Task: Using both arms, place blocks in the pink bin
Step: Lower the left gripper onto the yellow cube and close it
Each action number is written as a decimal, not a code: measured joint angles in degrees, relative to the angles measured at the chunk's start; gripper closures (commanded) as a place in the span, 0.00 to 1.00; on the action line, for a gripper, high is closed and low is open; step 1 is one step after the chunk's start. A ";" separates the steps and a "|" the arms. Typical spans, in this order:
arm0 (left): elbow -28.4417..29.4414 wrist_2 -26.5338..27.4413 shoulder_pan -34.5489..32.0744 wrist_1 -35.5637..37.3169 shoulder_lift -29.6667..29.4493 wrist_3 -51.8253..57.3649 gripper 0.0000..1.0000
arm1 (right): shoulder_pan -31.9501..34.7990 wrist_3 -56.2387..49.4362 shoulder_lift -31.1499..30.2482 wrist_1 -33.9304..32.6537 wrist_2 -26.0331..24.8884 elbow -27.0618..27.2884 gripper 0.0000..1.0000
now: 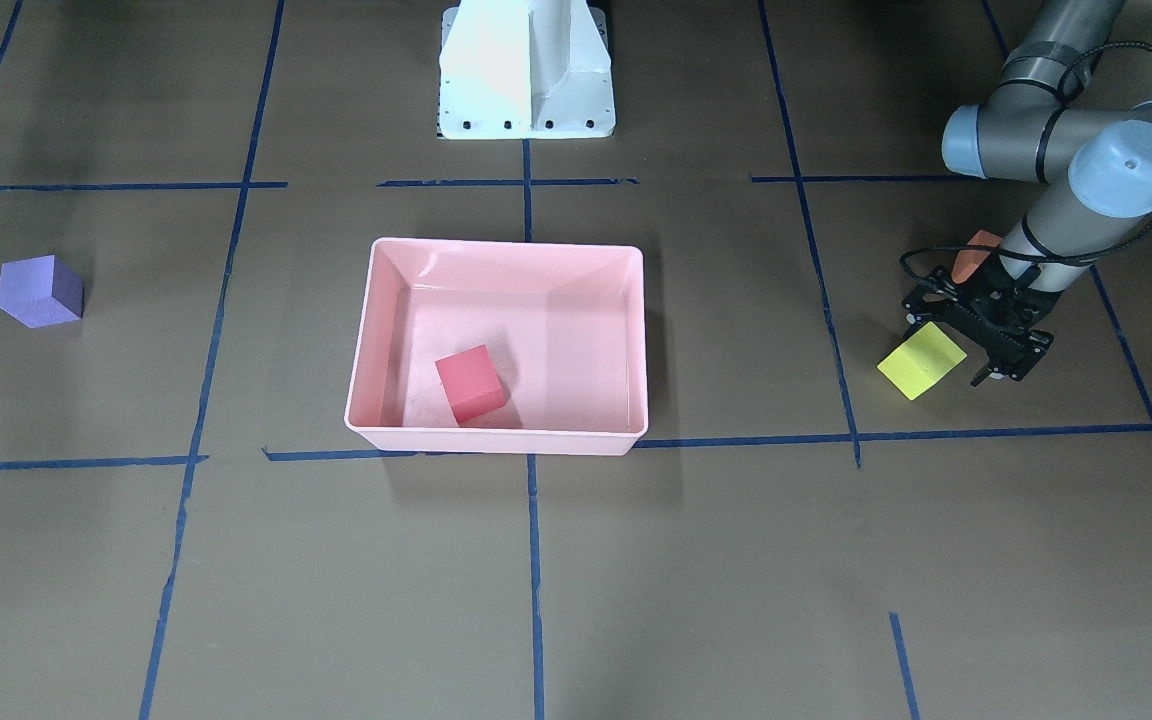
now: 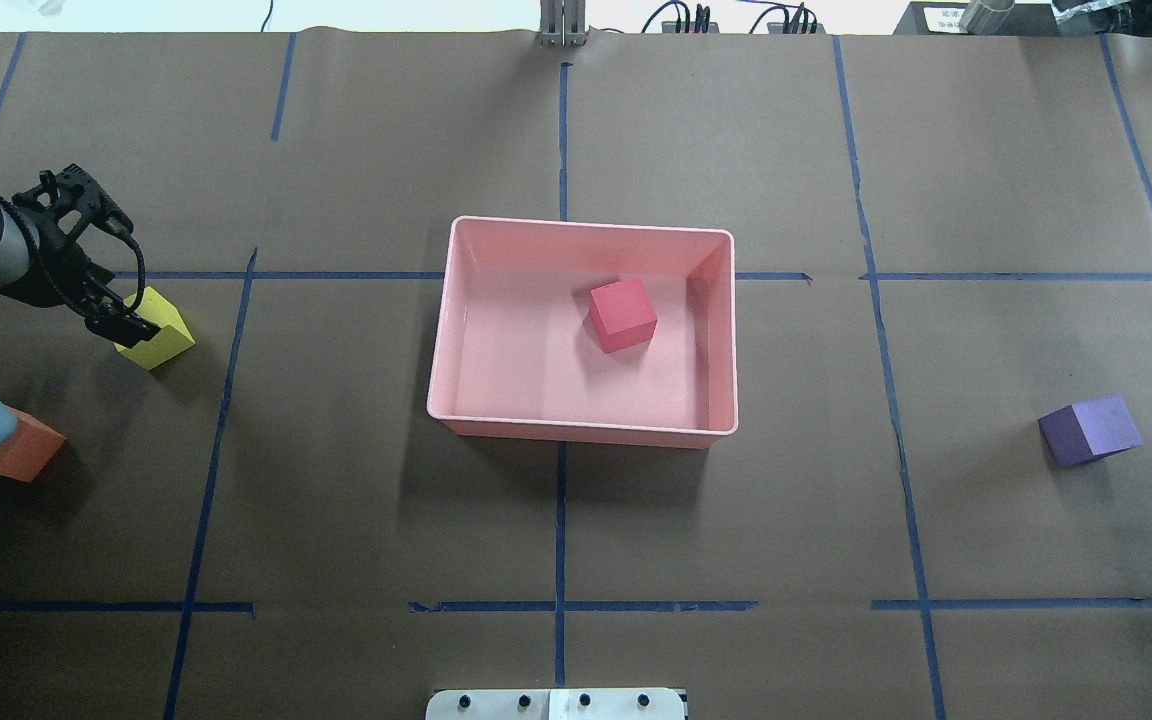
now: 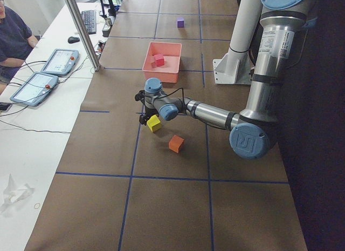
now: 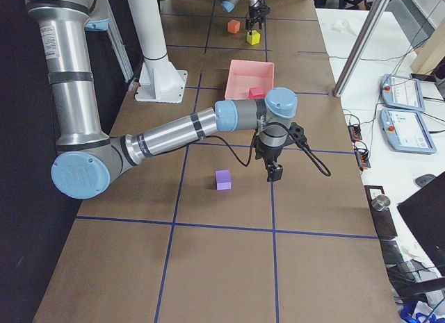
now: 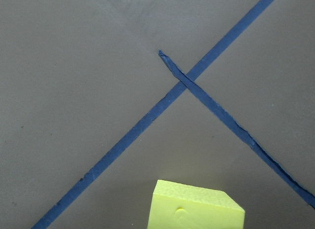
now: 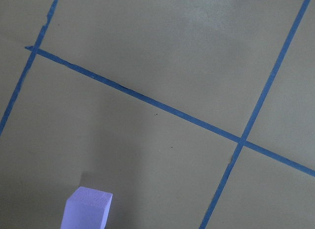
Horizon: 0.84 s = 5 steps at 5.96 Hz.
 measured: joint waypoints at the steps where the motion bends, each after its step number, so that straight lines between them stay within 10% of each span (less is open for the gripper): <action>1: 0.12 -0.25 0.39 0.07 -0.06 -0.07 0.00 | -0.01 0.00 -0.16 0.00 0.00 0.00 0.00; 3: 1.25 -0.31 2.03 0.03 -0.07 -0.11 0.00 | -0.03 0.00 -0.27 0.00 -0.03 -0.04 0.00; 5: 4.23 -0.28 3.51 0.06 -1.35 -0.04 0.49 | -0.03 0.00 -0.28 0.00 -0.08 -0.08 0.00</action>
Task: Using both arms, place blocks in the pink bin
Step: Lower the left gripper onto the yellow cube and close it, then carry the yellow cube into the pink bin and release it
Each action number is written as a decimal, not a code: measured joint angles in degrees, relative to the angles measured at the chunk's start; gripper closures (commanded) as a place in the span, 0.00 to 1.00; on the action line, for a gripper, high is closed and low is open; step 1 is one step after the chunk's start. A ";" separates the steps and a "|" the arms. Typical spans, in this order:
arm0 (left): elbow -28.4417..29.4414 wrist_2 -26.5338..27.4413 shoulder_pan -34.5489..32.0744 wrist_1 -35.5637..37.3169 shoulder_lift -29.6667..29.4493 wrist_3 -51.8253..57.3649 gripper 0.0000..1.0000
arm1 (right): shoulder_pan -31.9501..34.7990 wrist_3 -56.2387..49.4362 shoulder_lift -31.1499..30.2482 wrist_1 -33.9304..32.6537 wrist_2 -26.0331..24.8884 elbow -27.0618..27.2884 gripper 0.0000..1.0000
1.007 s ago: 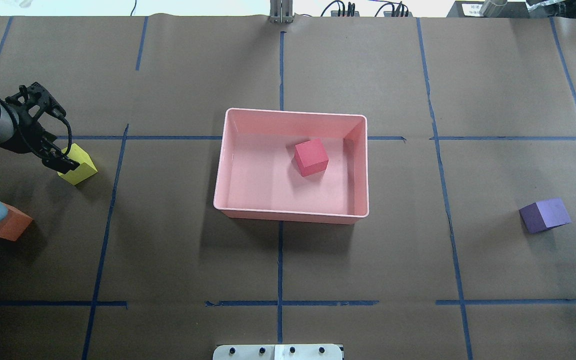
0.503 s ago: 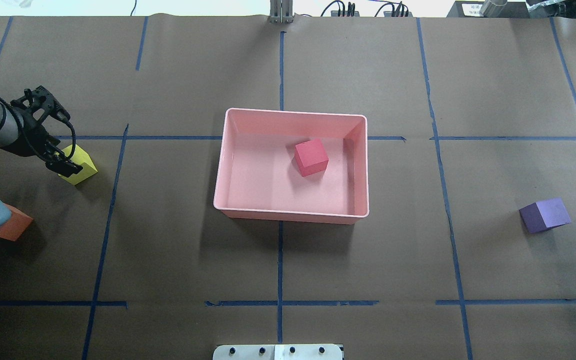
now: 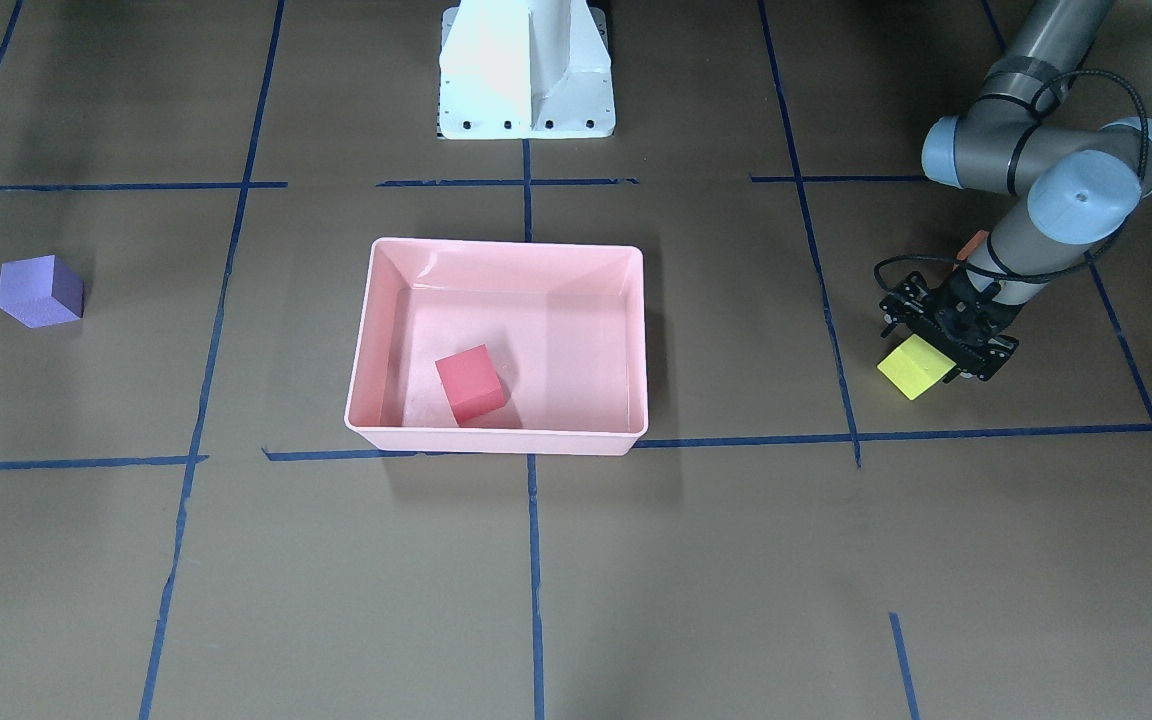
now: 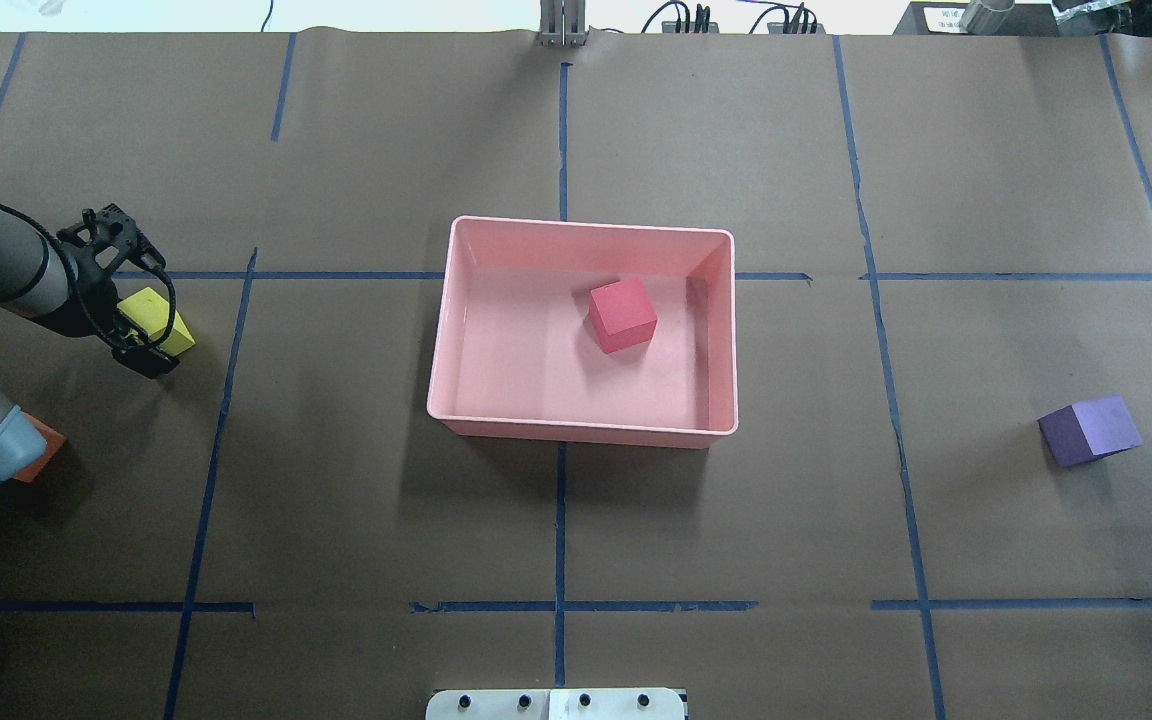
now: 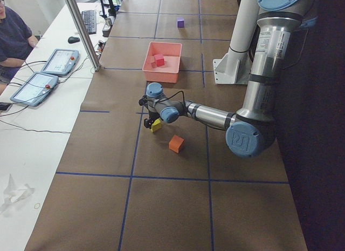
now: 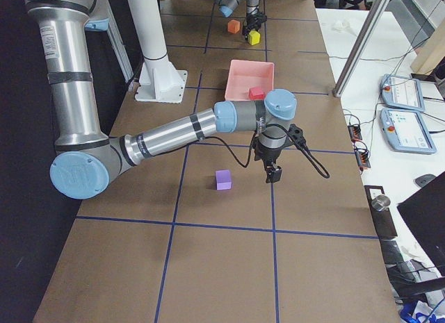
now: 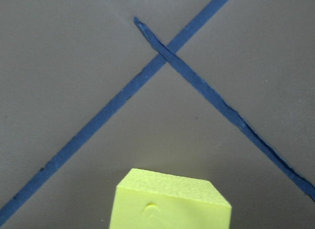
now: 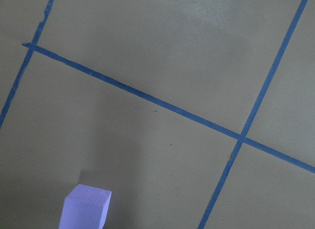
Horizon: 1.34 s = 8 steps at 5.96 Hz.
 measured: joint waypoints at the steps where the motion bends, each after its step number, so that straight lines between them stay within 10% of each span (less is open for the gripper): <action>1: 0.36 -0.32 0.24 0.03 -0.46 0.04 0.58 | 0.02 0.00 0.00 0.00 0.02 0.04 0.00; 8: -17.11 0.18 0.60 33.19 -20.45 -19.33 0.48 | 0.01 0.99 -0.76 0.09 -0.04 1.00 0.00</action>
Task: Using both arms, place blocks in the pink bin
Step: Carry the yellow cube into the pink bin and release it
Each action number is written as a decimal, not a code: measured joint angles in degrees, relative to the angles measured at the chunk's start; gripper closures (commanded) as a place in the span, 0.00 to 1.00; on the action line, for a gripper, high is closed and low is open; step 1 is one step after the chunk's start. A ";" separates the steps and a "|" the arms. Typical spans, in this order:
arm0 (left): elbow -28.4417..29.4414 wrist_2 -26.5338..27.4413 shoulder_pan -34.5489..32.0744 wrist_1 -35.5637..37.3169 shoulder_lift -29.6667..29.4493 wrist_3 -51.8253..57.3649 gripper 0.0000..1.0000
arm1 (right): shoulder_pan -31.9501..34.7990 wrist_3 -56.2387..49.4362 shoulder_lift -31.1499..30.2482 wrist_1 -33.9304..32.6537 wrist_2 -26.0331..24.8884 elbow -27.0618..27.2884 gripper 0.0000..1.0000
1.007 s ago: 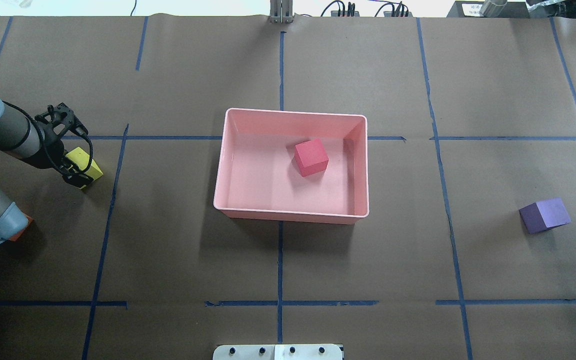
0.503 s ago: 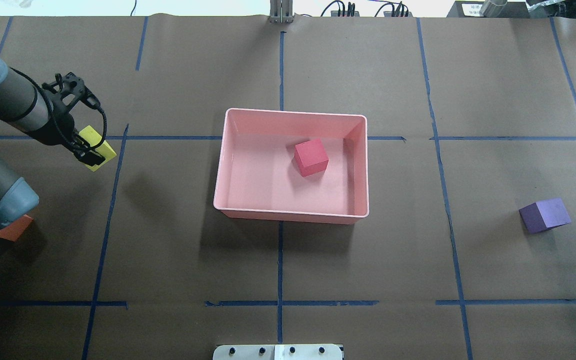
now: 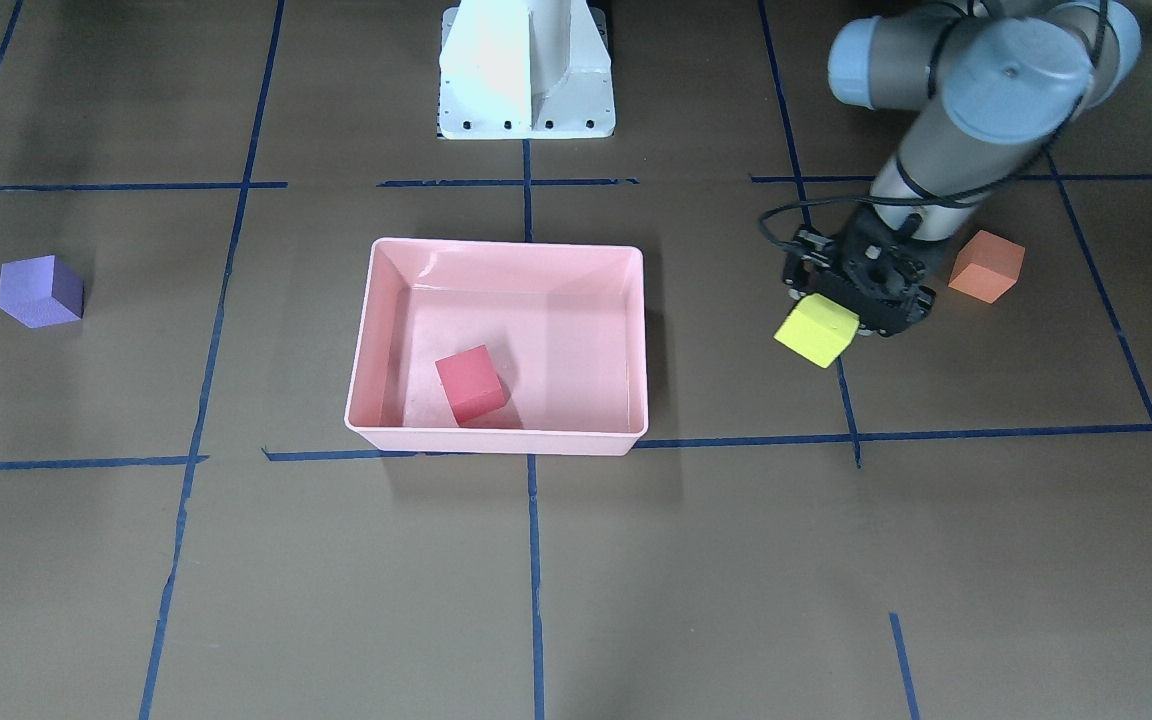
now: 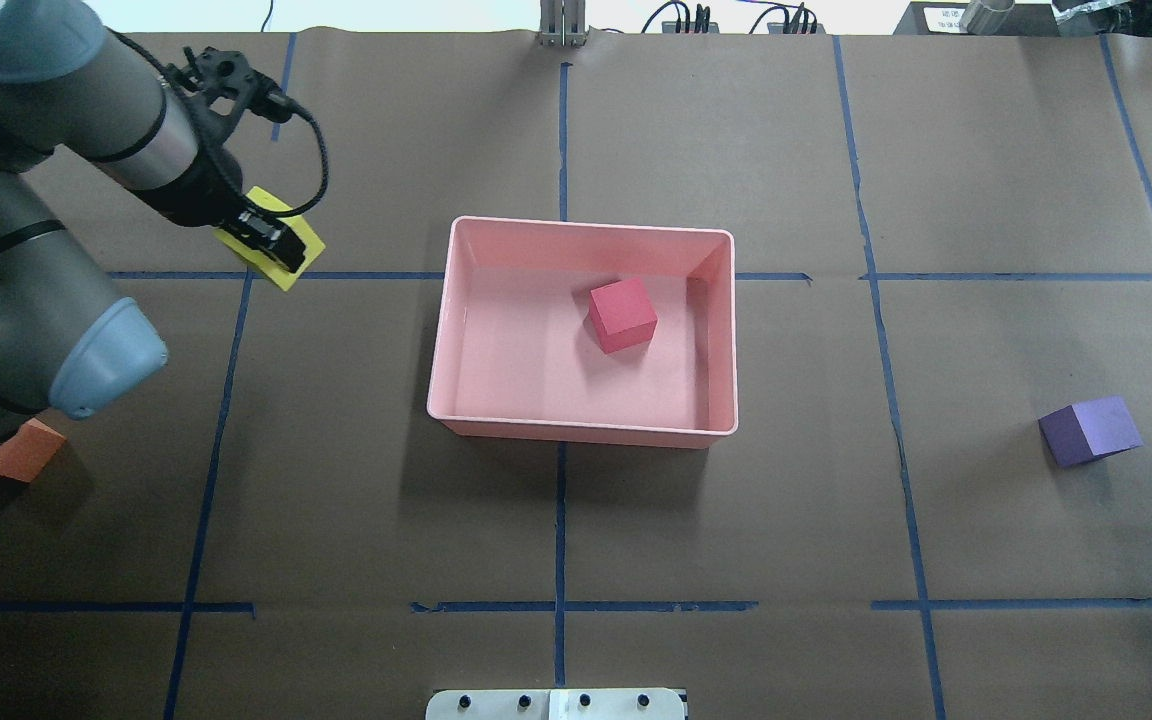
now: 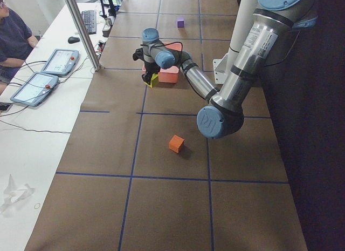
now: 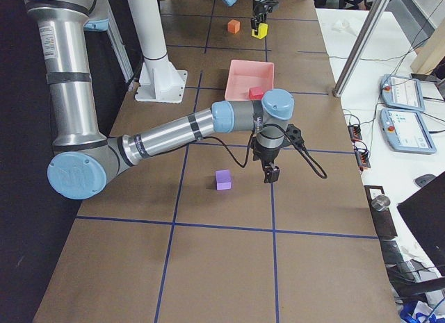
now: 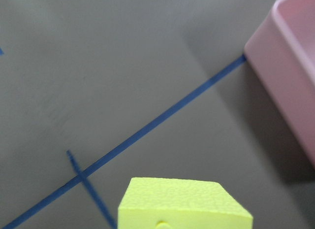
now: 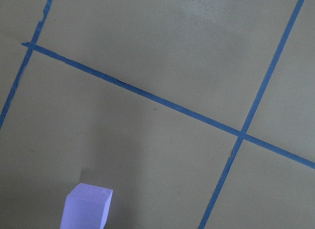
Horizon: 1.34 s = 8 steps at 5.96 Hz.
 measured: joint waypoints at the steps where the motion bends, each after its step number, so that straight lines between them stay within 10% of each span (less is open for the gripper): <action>1: -0.09 2.61 3.75 3.95 -5.50 -8.12 0.38 | 0.00 0.19 0.00 0.00 0.40 0.08 0.00; 2: 0.34 5.74 8.58 8.39 -11.47 -16.31 0.01 | 0.00 0.28 -0.01 0.00 0.91 0.15 0.00; 6: 1.12 11.83 17.38 12.37 -18.23 -29.38 0.00 | -0.54 3.13 -2.54 0.54 1.94 2.59 0.00; 8: 1.04 11.81 17.51 12.36 -17.23 -29.51 0.00 | -4.74 16.30 -9.54 13.64 2.26 4.95 0.00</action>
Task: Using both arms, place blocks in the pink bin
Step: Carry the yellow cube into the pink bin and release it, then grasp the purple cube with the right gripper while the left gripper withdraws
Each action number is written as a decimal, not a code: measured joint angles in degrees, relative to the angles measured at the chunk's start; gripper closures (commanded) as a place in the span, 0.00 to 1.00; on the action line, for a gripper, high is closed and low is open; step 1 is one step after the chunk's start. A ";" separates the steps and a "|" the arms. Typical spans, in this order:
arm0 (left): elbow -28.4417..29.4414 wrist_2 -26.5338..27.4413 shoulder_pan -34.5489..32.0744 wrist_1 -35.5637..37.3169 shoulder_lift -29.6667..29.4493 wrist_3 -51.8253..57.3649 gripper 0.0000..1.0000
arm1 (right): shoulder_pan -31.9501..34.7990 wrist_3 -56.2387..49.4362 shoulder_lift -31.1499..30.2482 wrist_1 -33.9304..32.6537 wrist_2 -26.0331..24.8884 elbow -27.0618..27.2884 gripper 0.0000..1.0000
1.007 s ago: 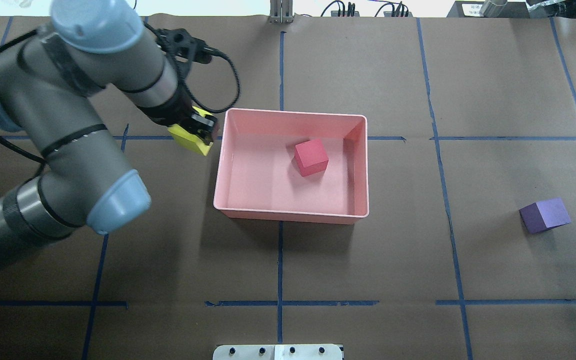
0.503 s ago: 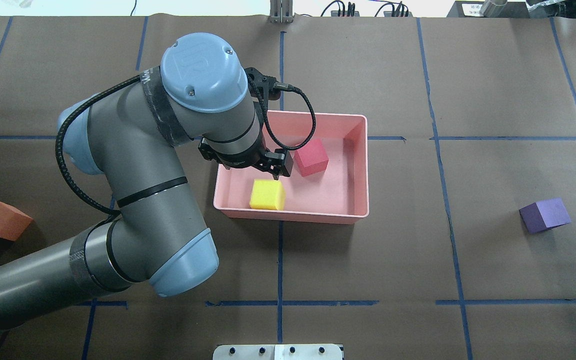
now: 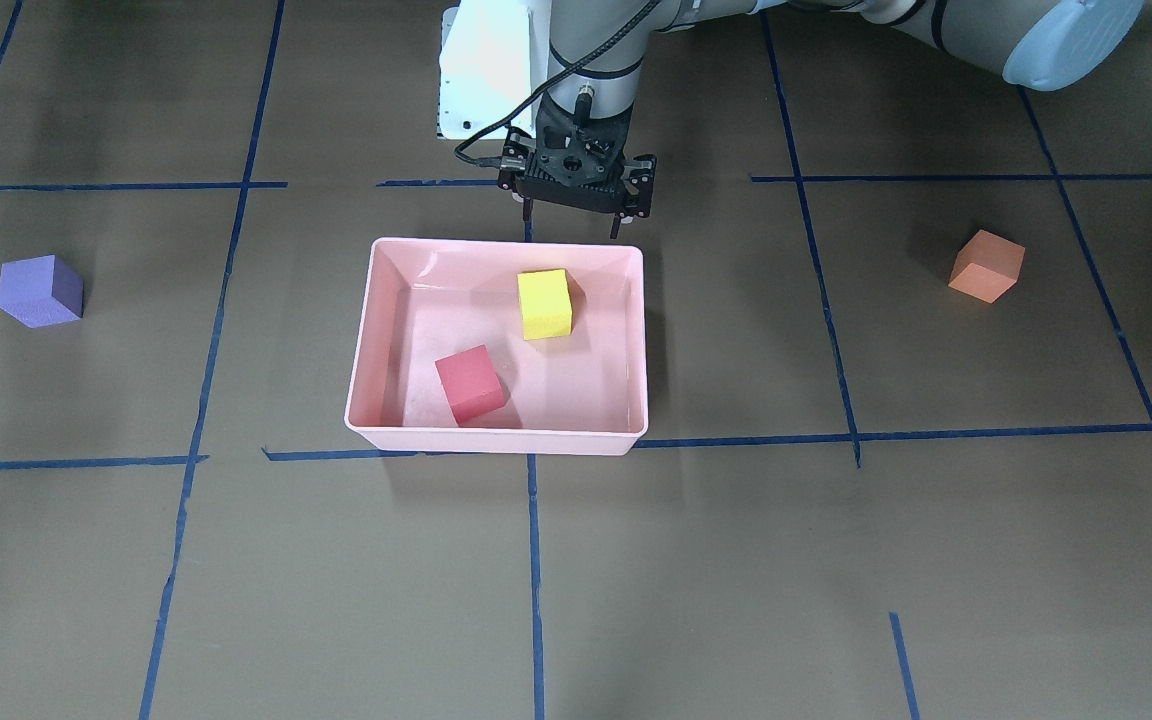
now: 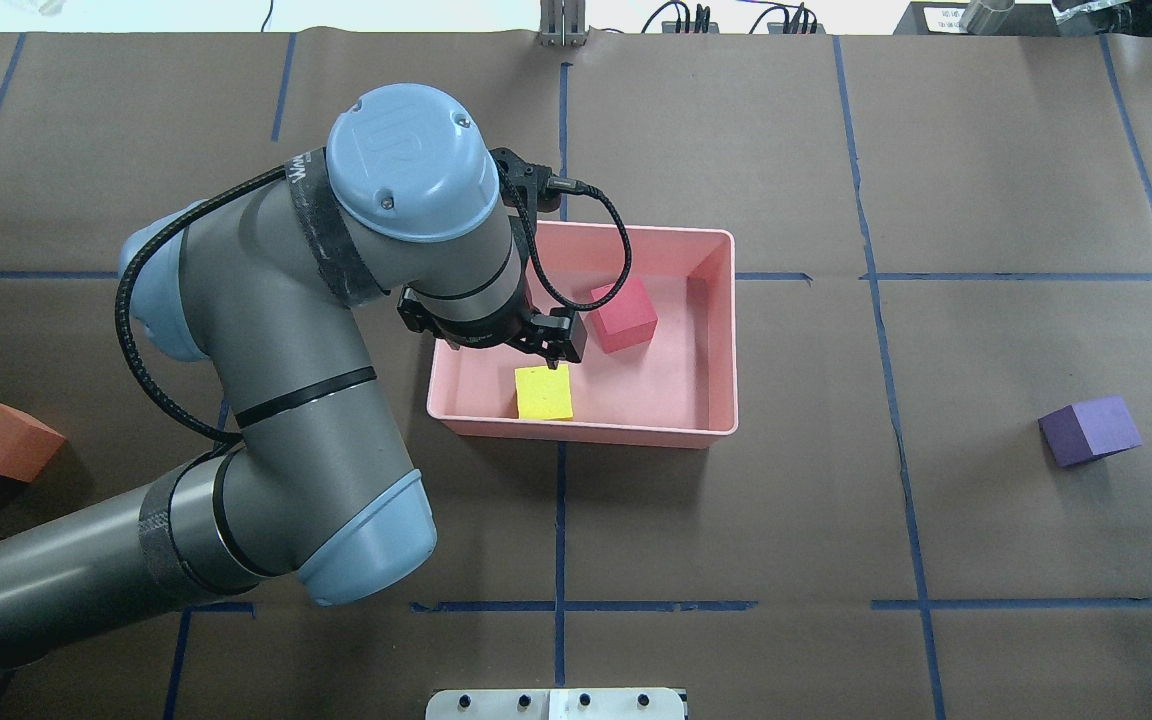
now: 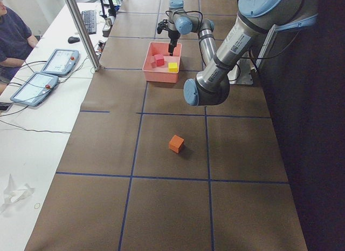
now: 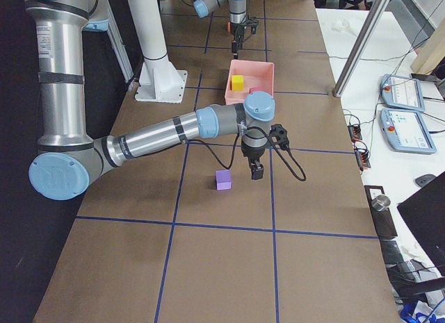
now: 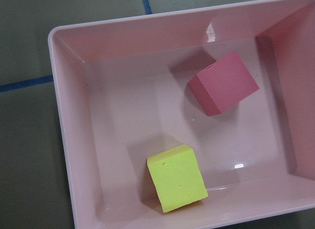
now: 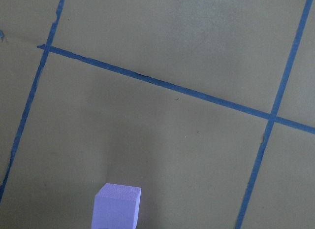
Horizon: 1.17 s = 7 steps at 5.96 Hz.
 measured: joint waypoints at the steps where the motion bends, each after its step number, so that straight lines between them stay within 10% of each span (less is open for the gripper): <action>1: -0.04 0.02 0.00 -0.16 0.75 0.14 0.00 | -3.58 9.72 -5.21 12.44 -0.41 0.34 0.00; 4: -0.21 0.12 0.04 -0.54 1.90 0.32 0.00 | -19.02 33.10 -16.60 38.04 -10.19 0.38 0.00; 7: -0.44 0.13 0.07 -0.59 2.16 0.34 0.00 | -27.96 39.15 -18.59 44.21 -16.36 -2.20 0.00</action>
